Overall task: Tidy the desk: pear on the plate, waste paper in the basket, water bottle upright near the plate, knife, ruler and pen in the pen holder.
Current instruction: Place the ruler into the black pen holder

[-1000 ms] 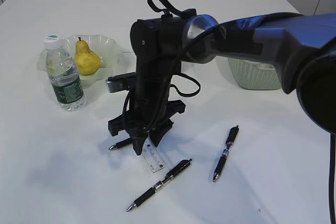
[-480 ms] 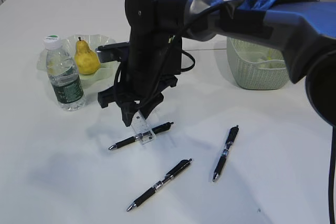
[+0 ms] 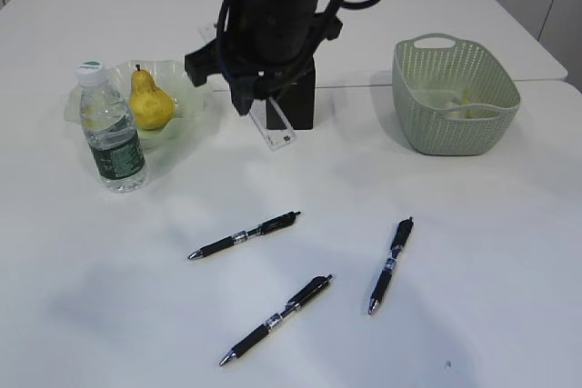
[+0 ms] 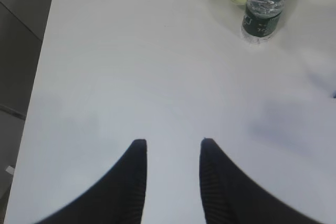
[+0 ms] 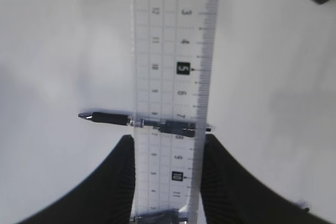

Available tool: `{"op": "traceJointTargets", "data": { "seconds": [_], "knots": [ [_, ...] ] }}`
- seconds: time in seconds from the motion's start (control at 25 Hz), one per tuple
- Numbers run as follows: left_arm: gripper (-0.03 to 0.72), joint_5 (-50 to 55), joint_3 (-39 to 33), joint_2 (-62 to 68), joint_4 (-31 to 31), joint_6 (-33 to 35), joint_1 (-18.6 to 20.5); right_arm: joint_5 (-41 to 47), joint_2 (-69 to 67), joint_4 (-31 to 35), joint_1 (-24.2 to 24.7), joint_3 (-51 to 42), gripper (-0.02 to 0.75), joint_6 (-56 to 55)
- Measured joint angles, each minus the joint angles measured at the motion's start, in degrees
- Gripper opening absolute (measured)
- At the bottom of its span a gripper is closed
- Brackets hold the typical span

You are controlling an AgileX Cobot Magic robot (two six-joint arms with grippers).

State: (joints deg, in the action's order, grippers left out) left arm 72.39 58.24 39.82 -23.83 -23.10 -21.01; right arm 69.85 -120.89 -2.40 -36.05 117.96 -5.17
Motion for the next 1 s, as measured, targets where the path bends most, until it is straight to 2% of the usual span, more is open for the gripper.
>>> {"op": "traceJointTargets", "data": {
  "seconds": [0.68,1.0],
  "knots": [
    [0.238,0.0,0.0,0.0,-3.6,0.0,0.0,-16.1,3.3,-14.9,0.0,-1.1,0.302,-0.1],
    [0.238,0.0,0.0,0.0,-4.3,0.0,0.0,-28.3,3.3,-16.7,3.6,-7.5,0.302,-2.9]
  ]
}}
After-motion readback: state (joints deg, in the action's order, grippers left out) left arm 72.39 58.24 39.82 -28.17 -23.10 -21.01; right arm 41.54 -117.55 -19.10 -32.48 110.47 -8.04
